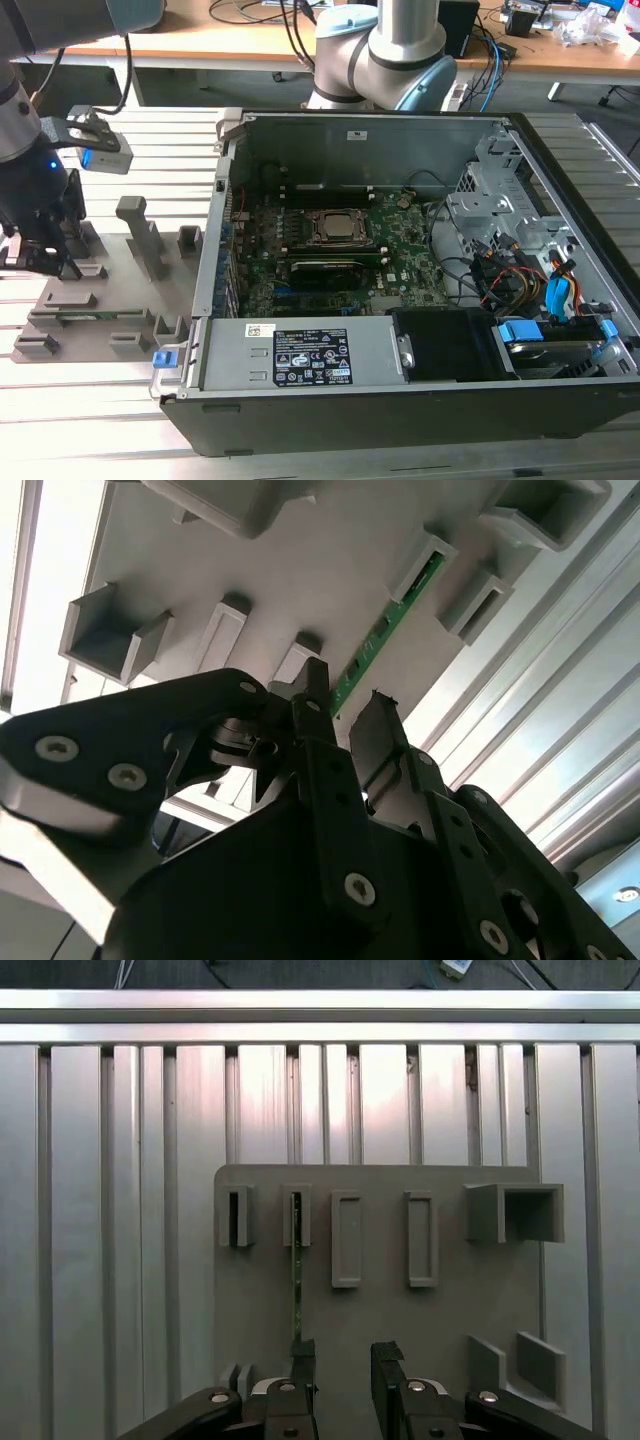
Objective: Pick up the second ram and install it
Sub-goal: 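Pick up the second ram and move it above second insertion slot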
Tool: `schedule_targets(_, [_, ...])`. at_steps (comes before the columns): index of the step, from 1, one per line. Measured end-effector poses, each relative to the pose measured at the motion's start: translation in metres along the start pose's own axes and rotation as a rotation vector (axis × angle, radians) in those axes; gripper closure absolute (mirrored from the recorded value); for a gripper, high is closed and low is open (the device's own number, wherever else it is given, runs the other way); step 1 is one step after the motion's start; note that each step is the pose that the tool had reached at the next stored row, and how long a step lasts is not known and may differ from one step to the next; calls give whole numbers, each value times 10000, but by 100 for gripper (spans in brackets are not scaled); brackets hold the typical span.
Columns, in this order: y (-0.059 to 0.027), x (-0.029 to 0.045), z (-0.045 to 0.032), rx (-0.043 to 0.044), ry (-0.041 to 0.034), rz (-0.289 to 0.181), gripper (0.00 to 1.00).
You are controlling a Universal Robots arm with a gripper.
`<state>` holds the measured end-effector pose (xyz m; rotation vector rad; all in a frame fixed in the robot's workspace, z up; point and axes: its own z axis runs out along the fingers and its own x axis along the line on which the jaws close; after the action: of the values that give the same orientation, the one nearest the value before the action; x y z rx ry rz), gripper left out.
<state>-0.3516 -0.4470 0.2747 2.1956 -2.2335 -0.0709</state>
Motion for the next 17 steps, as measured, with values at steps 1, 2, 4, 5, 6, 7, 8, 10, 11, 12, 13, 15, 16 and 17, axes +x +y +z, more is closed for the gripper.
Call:
schedule_targets(1, [-1, 11, 9, 1, -1, 0, 64])
schedule_targets(2, [0, 15, 12, 1, -1, 0, 64])
schedule_targets(4, [-2, 28, 24, 1, -1, -1, 64])
schedule_targets(5, [-1, 35, 30, 0, 0, -1, 64])
schedule_targets(6, [-2, 46, 39, 0, 0, -2, 64])
schedule_targets(7, [-3, 62, 48, 0, 0, -3, 64])
schedule_targets(8, [-3, 80, 59, 0, 0, -4, 64])
schedule_targets(10, [-4, 102, 78, 0, 0, -8, 64])
schedule_targets(11, [-6, 115, 94, 1, -1, -11, 64])
schedule_targets(12, [-7, 132, 125, 1, -1, -12, 64])
schedule_targets(13, [-8, 149, 156, -2, 2, -16, 64])
schedule_targets(15, [-10, 167, 200, 0, 0, -20, 64])
schedule_targets(16, [-11, 175, 216, -1, 1, -23, 64])
schedule_targets(17, [-11, 180, 228, -1, 1, -24, 64])
